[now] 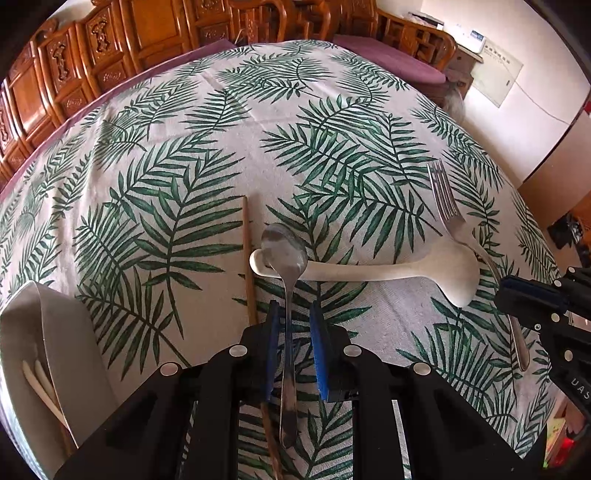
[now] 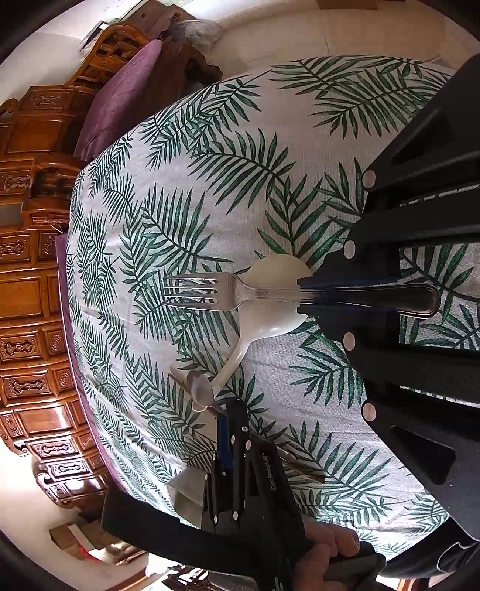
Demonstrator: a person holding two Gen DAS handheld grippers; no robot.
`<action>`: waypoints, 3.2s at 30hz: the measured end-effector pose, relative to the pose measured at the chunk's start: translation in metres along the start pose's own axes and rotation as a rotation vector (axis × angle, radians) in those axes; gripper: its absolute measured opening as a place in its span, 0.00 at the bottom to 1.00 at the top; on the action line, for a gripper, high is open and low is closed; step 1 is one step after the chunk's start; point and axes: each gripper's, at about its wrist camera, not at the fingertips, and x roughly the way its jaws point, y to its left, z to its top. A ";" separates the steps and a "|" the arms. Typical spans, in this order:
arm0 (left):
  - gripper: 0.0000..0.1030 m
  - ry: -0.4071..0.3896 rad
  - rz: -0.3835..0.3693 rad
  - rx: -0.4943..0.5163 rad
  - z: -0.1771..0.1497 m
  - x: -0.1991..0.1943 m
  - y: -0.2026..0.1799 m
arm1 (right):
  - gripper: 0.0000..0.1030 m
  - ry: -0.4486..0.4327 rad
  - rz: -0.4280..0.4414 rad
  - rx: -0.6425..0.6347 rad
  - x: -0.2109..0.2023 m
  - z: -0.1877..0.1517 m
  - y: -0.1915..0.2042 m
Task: Organize utensils
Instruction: 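Lift the metal spoon and metal fork off the cloth with both tools, then carry the metal spoon and metal fork over the grey tray with both tools, then open the left tool and right tool over the tray to drop spoon and fork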
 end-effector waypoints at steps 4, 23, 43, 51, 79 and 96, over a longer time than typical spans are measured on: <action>0.03 0.015 -0.017 0.002 0.000 0.000 -0.002 | 0.10 -0.007 -0.005 0.000 -0.004 -0.002 0.000; 0.02 -0.183 -0.033 -0.023 -0.023 -0.130 0.014 | 0.10 -0.085 0.001 -0.047 -0.052 0.002 0.055; 0.03 -0.208 0.020 -0.172 -0.084 -0.166 0.119 | 0.10 -0.062 0.050 -0.159 -0.039 0.015 0.151; 0.03 -0.188 0.020 -0.240 -0.099 -0.152 0.158 | 0.10 -0.052 0.075 -0.218 -0.033 0.028 0.190; 0.05 -0.201 0.052 -0.286 -0.120 -0.147 0.205 | 0.10 0.027 0.192 -0.241 0.020 0.062 0.269; 0.05 -0.211 0.084 -0.301 -0.137 -0.164 0.219 | 0.12 0.068 0.219 -0.233 0.044 0.072 0.296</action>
